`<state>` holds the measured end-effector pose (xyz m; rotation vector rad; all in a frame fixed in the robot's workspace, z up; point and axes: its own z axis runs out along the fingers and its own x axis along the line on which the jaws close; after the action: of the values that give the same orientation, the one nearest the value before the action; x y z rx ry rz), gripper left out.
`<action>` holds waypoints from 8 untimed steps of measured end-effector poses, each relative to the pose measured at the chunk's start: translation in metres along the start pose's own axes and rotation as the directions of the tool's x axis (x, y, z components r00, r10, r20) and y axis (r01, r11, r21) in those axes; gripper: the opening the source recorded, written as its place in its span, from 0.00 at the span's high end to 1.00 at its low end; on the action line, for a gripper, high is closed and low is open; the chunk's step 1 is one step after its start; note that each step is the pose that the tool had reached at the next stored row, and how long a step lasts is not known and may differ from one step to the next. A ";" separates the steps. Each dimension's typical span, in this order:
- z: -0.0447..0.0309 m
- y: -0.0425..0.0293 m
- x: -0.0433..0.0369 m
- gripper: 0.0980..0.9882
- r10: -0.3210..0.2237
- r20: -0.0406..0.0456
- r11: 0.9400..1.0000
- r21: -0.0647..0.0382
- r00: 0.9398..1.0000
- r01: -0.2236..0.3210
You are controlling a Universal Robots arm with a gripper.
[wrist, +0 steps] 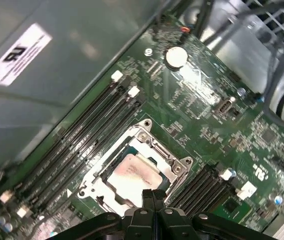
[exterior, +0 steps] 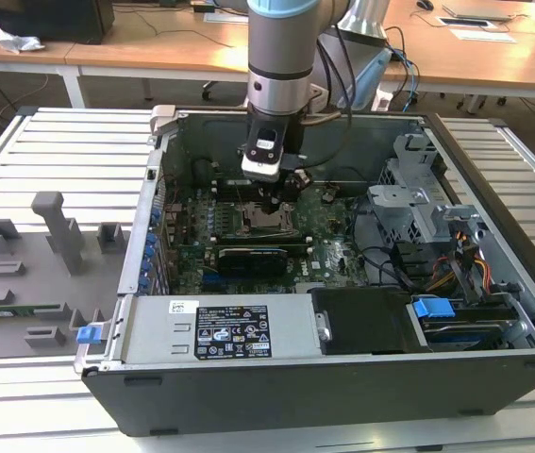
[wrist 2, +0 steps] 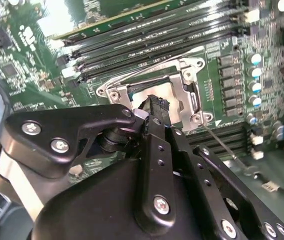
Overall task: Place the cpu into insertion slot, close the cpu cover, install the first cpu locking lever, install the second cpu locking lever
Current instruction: 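Close the cpu cover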
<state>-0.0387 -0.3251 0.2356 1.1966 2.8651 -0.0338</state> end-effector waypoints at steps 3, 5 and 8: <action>0.0000 0.0000 0.0000 0.99 -0.067 0.003 0.998 0.000 0.998 0.067; 0.0000 0.0000 0.0000 0.99 -0.112 0.005 0.994 0.000 0.994 0.112; 0.0001 0.0001 0.0000 0.99 -0.203 0.008 0.979 -0.002 0.979 0.203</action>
<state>-0.0387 -0.3251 0.2354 0.8962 2.9667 -0.0407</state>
